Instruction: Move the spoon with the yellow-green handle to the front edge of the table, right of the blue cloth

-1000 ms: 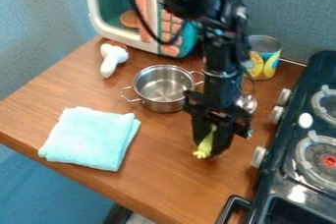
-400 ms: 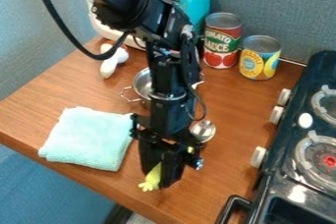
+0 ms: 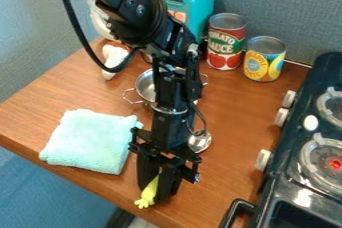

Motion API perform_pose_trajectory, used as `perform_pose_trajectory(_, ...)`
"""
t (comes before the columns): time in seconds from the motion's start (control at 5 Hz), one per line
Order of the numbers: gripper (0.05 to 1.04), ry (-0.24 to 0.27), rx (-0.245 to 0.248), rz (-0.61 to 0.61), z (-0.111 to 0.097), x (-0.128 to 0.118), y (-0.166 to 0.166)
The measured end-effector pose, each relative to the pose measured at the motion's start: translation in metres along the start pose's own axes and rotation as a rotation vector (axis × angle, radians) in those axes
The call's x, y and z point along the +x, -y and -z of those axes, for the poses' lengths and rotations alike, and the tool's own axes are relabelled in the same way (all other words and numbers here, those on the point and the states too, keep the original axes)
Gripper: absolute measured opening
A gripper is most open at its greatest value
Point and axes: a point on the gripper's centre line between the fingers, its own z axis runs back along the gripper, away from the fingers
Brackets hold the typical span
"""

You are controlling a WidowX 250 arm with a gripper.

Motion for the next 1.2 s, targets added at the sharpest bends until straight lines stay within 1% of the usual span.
perform_pose_trajectory(0.2,0.498,0.010,-0.012,-0.013,-0.002,0.007,-0.002)
perform_pose_trajectory(0.4,0.670,0.020,-0.034,-0.029,-0.004,0.008,0.001)
perform_pose_trajectory(0.6,0.892,0.078,-0.039,-0.026,-0.012,-0.002,0.003)
perform_pose_trajectory(0.8,1.012,0.202,-0.037,-0.055,-0.042,-0.017,0.006)
perform_pose_trajectory(1.0,1.009,0.239,0.009,-0.087,-0.057,-0.018,0.000)
perform_pose_trajectory(1.2,1.005,0.278,0.068,-0.088,-0.081,0.011,-0.008)
